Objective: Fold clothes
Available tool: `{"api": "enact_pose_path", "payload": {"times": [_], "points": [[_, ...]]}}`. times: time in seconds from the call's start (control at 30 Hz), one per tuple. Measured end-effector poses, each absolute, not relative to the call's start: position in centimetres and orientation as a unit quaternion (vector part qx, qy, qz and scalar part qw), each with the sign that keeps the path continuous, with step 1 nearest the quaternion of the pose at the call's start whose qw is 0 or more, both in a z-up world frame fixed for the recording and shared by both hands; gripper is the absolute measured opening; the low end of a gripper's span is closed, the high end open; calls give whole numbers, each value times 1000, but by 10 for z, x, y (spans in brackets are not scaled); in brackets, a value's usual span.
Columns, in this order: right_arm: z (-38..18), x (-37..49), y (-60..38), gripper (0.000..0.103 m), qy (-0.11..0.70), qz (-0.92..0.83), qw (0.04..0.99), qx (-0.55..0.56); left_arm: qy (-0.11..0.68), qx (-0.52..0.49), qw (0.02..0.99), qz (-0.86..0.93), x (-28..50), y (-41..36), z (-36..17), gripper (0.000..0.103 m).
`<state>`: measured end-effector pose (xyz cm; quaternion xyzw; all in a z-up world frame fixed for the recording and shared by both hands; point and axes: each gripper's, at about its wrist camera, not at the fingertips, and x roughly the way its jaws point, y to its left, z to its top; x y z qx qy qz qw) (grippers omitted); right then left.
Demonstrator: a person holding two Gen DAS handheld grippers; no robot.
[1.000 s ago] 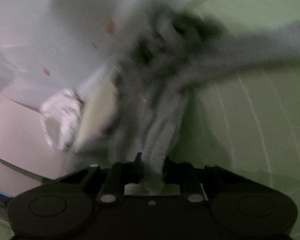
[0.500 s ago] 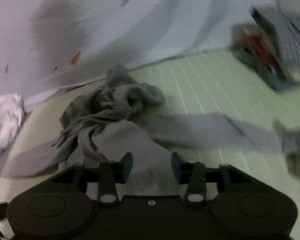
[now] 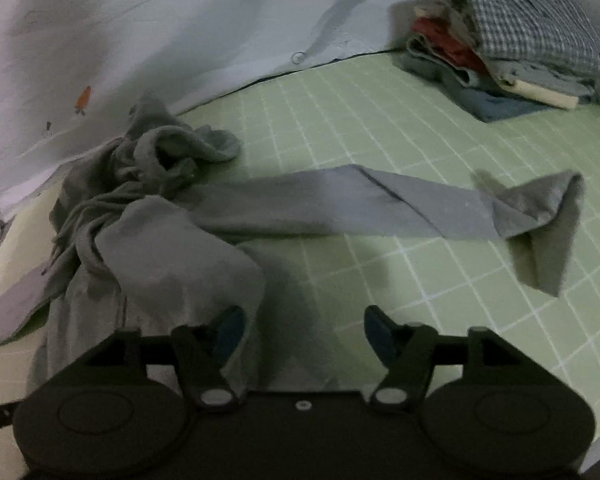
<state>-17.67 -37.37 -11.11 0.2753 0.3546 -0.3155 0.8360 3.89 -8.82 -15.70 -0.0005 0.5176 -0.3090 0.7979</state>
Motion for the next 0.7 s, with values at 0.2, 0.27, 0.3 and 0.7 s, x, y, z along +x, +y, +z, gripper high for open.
{"api": "enact_pose_path", "payload": {"times": [0.2,0.27,0.3,0.7], "points": [[-126,-185,-382,35,371,-329,823,276,527,-13,796,-297,39,-89,-160,77],[-129,-182,-384,36,373,-308,831,276,534,-19,793,-293,40,-89,-163,75],[-131,-180,-384,39,375,-296,833,277,537,-21,791,-292,40,-90,-164,73],[-117,-166,-384,4,324,-191,874,308,518,-77,808,-271,37,-79,-117,14]]}}
